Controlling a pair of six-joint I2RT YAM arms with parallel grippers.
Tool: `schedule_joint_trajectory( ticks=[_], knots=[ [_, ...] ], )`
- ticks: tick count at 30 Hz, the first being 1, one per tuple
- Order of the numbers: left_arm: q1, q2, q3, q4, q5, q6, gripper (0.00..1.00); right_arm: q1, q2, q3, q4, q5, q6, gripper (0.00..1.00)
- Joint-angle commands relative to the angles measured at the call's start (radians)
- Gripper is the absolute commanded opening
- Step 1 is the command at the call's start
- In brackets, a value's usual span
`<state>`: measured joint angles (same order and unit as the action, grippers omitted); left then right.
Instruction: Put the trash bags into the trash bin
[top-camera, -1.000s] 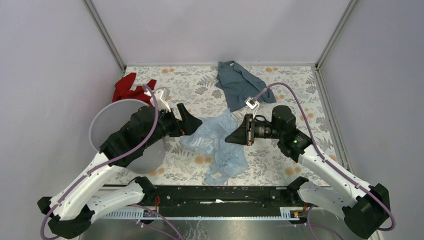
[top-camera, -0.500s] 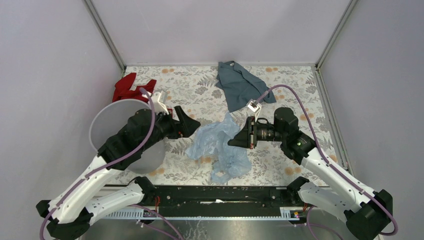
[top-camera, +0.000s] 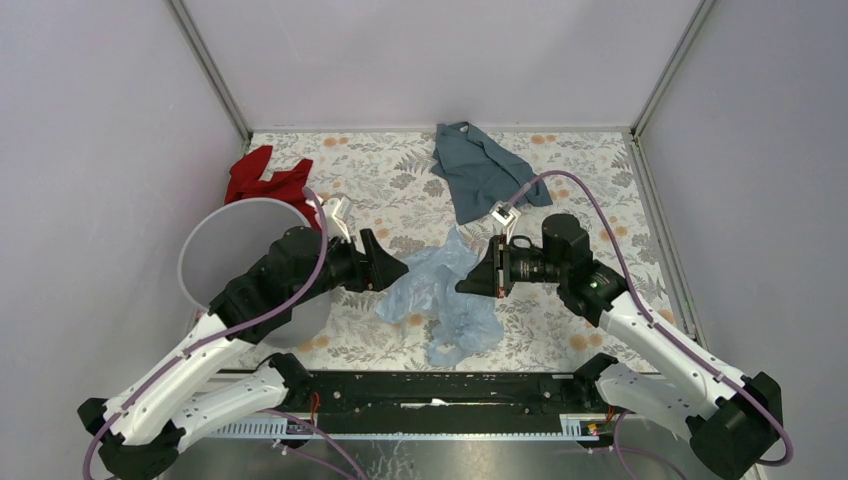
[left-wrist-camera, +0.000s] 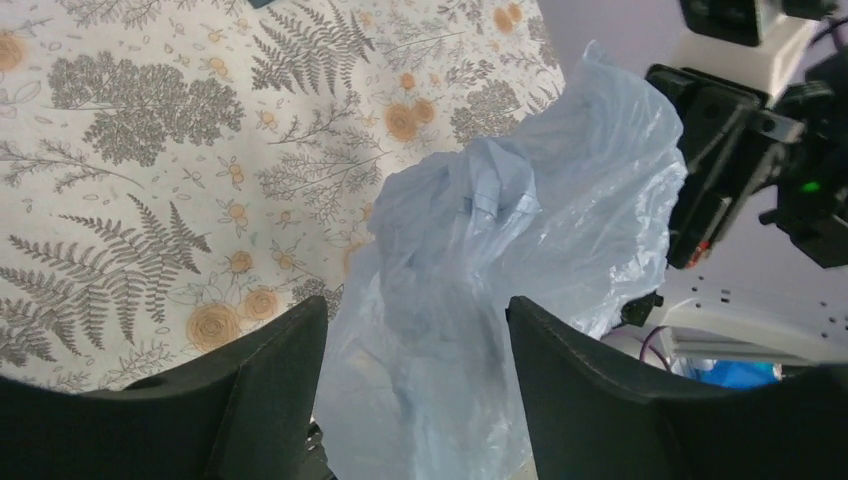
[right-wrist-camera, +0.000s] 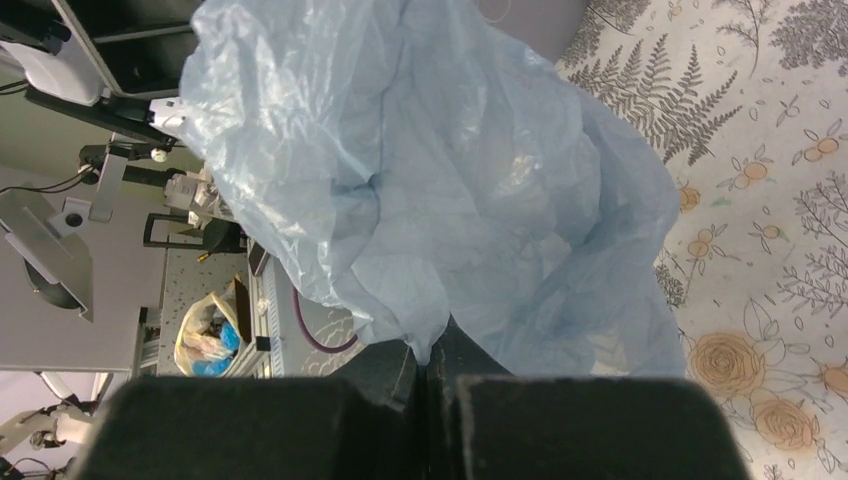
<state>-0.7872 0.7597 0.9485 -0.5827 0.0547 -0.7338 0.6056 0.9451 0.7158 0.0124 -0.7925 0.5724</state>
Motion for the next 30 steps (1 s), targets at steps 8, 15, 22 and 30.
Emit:
schedule_joint_trajectory(
  ticks=[8, 15, 22, 30],
  knots=[
    [0.0, -0.011, 0.1, -0.169, -0.226, 0.069, 0.16, -0.015, -0.077, 0.054, -0.173, 0.12, -0.107, 0.0],
    [0.0, -0.06, 0.227, -0.219, -0.374, 0.11, 0.0, -0.066, -0.038, -0.011, -0.115, 0.109, -0.107, 0.03],
    [0.0, 0.026, 0.415, -0.145, -0.421, 0.202, 0.0, -0.073, 0.035, -0.042, -0.138, 0.295, -0.159, 0.17],
    [-0.001, 0.236, 0.538, 0.06, -0.299, 0.274, 0.0, -0.072, 0.279, 0.175, -0.467, 0.641, -0.239, 0.64]
  ],
)
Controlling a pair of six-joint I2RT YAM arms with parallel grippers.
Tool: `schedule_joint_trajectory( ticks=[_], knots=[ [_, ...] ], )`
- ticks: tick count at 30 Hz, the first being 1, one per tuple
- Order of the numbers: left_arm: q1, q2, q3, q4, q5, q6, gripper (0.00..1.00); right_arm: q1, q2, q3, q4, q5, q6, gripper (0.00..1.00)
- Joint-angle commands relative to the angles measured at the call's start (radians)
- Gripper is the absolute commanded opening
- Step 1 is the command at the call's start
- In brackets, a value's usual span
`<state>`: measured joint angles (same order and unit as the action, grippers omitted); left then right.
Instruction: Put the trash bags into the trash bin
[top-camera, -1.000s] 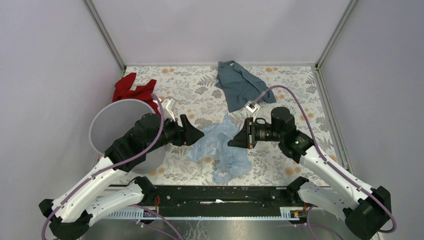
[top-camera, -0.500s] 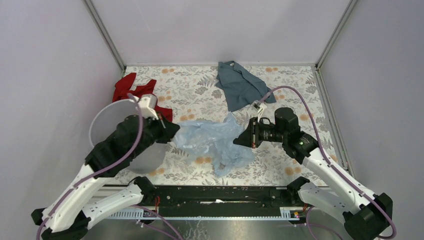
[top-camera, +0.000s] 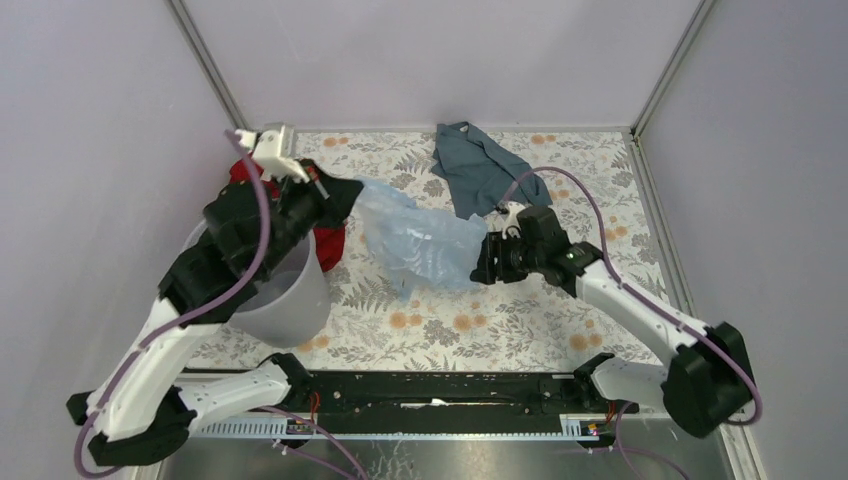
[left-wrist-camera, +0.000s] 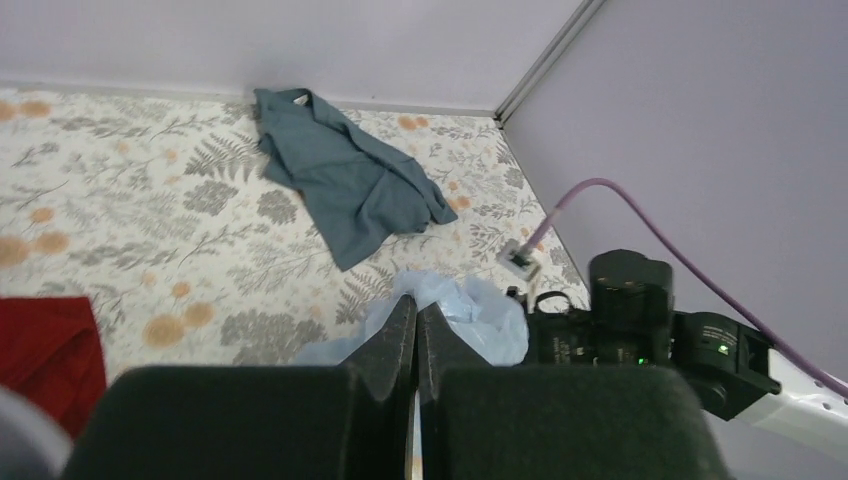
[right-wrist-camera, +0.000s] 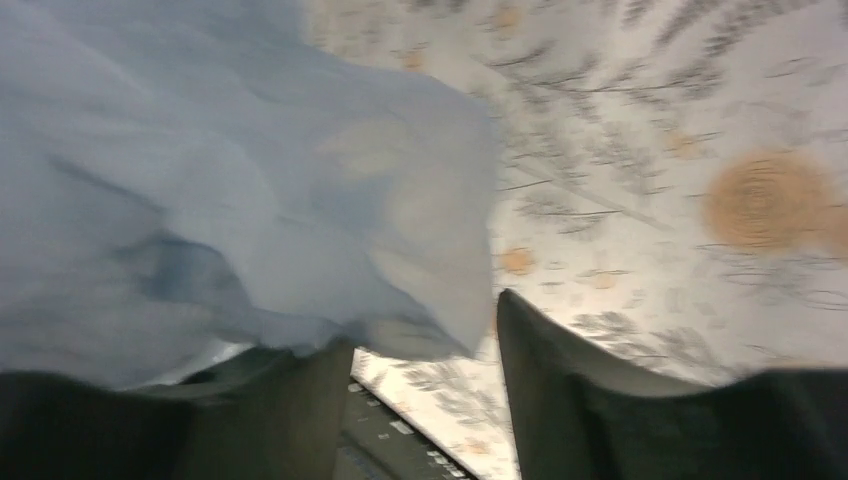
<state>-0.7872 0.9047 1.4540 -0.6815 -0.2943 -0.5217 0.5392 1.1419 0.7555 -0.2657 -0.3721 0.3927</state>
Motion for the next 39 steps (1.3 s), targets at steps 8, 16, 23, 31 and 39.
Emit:
schedule_joint_trajectory(
  ticks=[8, 16, 23, 31, 39],
  knots=[
    [-0.066, 0.26, 0.002, 0.202, -0.129, 0.12, 0.0, -0.006, -0.033, 0.077, -0.281, 0.327, -0.025, 1.0],
    [-0.071, 0.334, 0.105, 0.216, -0.173, 0.18, 0.0, -0.005, -0.123, 0.056, -0.216, 0.224, 0.036, 1.0],
    [-0.071, 0.466, 0.316, 0.191, -0.354, 0.322, 0.0, -0.006, -0.13, 0.052, -0.218, 0.205, 0.053, 1.0],
    [-0.095, 0.521, 0.322, 0.225, -0.304, 0.29, 0.0, -0.007, -0.191, 0.054, -0.242, 0.299, 0.056, 1.0],
    [-0.365, 0.534, -0.022, 0.319, -0.34, 0.078, 0.0, -0.006, -0.304, 0.066, -0.296, 0.658, 0.102, 1.0]
  ],
)
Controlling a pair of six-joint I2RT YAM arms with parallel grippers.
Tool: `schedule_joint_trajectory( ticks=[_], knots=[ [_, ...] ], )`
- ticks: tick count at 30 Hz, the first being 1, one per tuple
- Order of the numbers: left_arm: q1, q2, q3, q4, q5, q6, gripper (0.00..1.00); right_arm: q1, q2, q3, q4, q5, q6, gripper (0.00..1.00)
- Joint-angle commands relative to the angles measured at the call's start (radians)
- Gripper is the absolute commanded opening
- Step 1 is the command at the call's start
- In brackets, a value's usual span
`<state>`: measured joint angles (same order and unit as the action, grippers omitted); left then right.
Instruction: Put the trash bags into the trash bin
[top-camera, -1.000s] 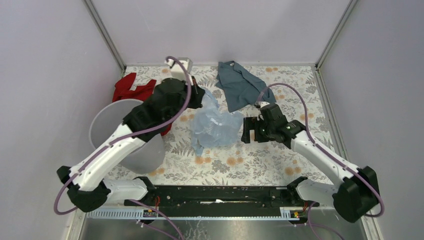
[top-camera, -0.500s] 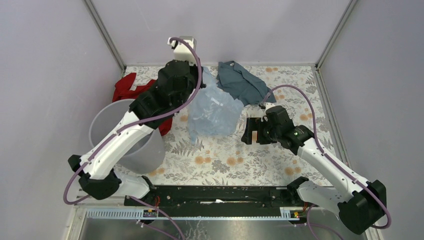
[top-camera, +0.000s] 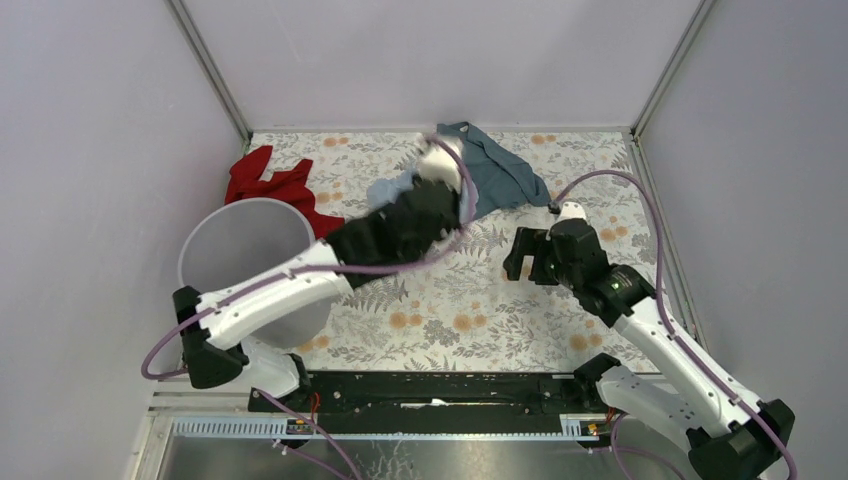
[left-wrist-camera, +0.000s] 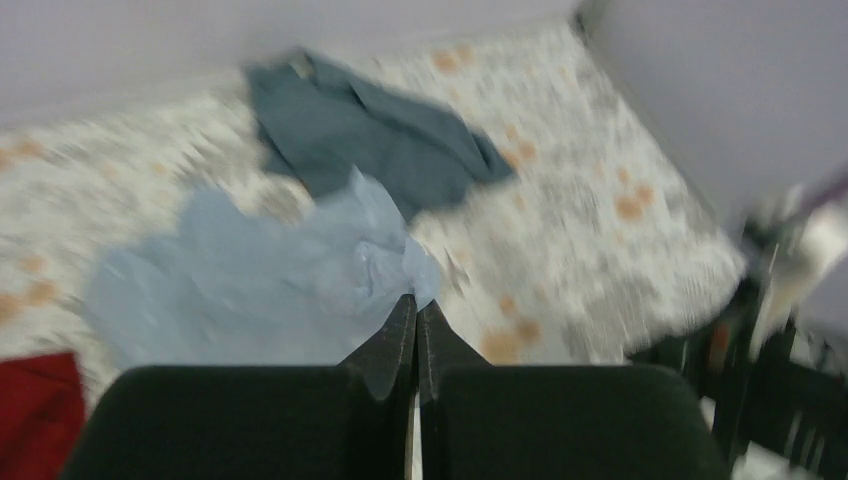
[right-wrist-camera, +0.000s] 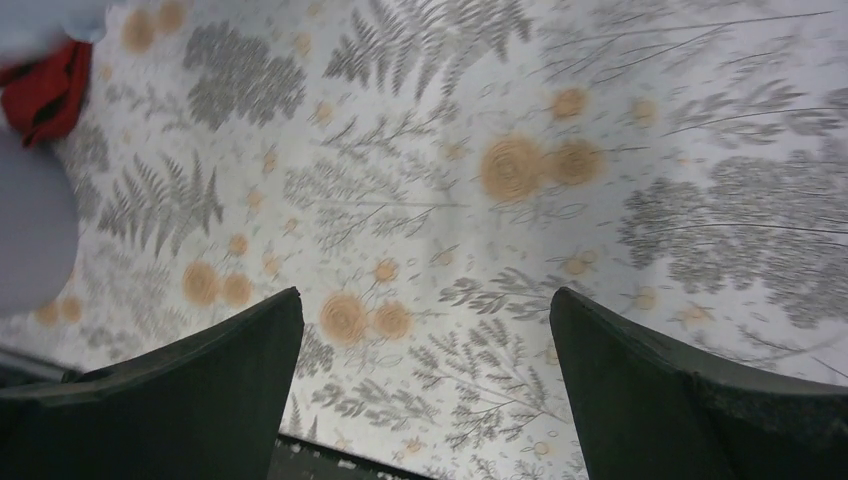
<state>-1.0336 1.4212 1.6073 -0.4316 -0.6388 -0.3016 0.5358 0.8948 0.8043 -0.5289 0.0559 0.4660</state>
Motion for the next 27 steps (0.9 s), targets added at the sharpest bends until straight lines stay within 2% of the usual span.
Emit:
schedule_joint_trajectory(
  ticks=[1, 4, 8, 13, 16, 19, 22, 23, 27],
  knots=[
    [-0.141, 0.024, -0.225, 0.089, 0.025, -0.2, 0.0, -0.003, -0.072, 0.025, -0.04, 0.269, 0.032, 1.0],
    [-0.174, 0.055, -0.342, 0.132, 0.123, -0.299, 0.0, -0.003, -0.118, 0.025, -0.039, 0.338, 0.039, 1.0],
    [-0.18, 0.062, -0.443, 0.15, 0.223, -0.369, 0.0, -0.003, -0.124, -0.016, 0.007, 0.264, 0.043, 1.0],
    [-0.178, -0.084, -0.644, 0.25, 0.293, -0.429, 0.0, -0.002, -0.073, -0.097, 0.138, -0.012, 0.059, 0.94],
    [-0.176, -0.193, -0.815, 0.393, 0.33, -0.473, 0.0, -0.003, -0.027, -0.142, 0.255, -0.238, 0.052, 0.91],
    [-0.171, -0.283, -0.98, 0.546, 0.36, -0.535, 0.0, -0.002, 0.04, -0.174, 0.353, -0.418, 0.063, 0.81],
    [-0.172, -0.362, -1.128, 0.687, 0.354, -0.58, 0.0, -0.002, 0.081, -0.218, 0.457, -0.477, 0.171, 0.65],
    [-0.171, -0.378, -1.182, 0.733, 0.353, -0.592, 0.0, -0.003, 0.089, -0.232, 0.499, -0.488, 0.217, 0.65],
    [-0.17, -0.386, -1.237, 0.813, 0.377, -0.607, 0.0, -0.003, 0.113, -0.331, 0.704, -0.478, 0.441, 0.75]
  ],
)
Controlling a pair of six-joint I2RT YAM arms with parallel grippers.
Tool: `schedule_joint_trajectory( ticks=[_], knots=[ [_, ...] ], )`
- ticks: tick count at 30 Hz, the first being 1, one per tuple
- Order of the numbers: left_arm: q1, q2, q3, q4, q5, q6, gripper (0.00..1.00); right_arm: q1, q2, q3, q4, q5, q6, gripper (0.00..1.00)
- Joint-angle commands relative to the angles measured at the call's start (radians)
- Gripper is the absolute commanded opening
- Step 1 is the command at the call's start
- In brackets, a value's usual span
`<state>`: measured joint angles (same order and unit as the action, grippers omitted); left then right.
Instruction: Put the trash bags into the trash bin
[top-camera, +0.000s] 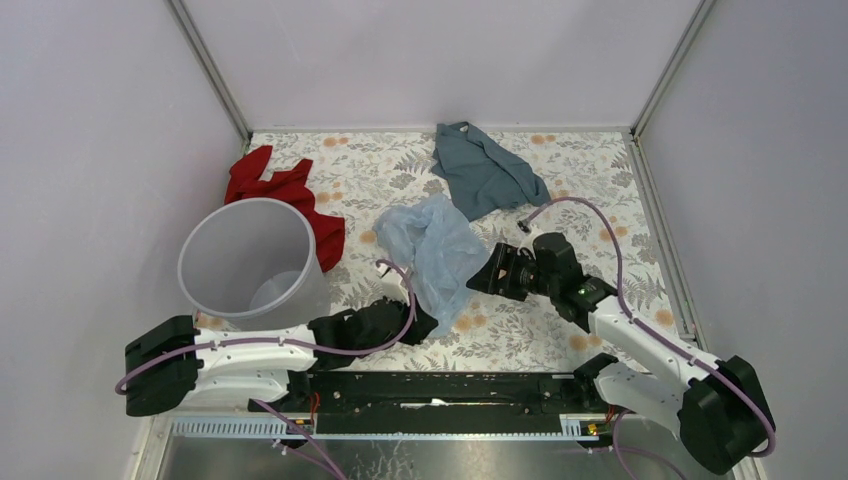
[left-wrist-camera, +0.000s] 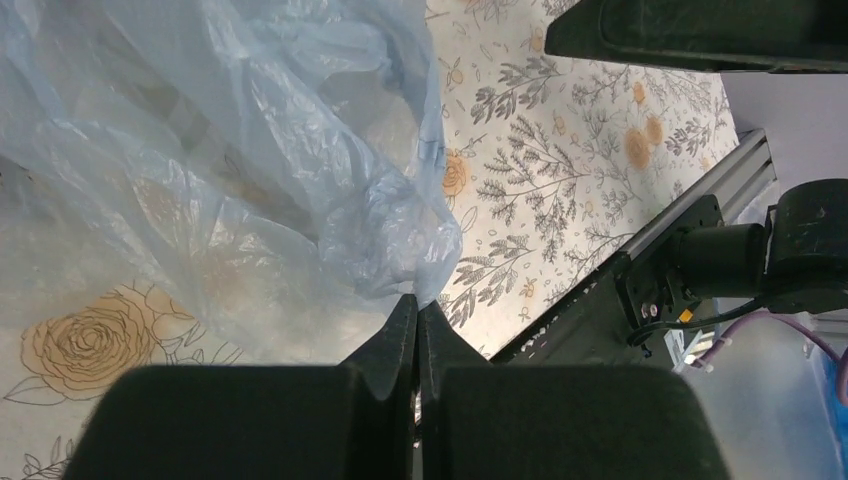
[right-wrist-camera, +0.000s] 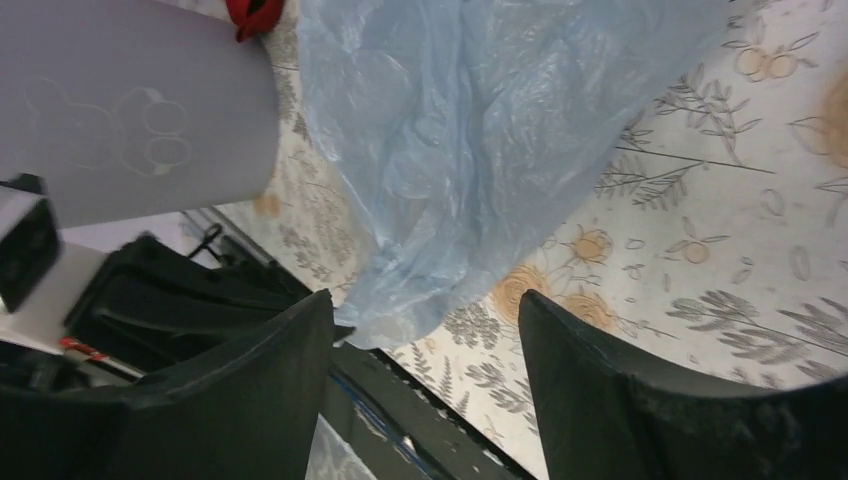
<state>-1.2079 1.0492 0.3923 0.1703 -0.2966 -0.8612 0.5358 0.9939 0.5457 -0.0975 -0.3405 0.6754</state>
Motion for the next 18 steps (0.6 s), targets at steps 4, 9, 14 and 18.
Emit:
schedule_joint_trajectory(
  ticks=[4, 9, 14, 18],
  knots=[
    [0.004, -0.001, -0.018, 0.217, 0.045, -0.048, 0.0, -0.002, 0.093, -0.193, 0.562, -0.134, 0.436, 0.9],
    [0.004, 0.011, -0.032, 0.257, 0.058, -0.063, 0.0, -0.001, 0.266, -0.256, 0.896, -0.231, 0.572, 1.0],
    [0.004, 0.045, -0.029, 0.271, 0.068, -0.069, 0.0, 0.0, 0.345, -0.284, 1.108, -0.27, 0.674, 1.0],
    [0.004, 0.073, -0.025, 0.271, 0.068, -0.077, 0.0, -0.001, 0.301, -0.295, 1.087, -0.249, 0.675, 0.99]
  ],
)
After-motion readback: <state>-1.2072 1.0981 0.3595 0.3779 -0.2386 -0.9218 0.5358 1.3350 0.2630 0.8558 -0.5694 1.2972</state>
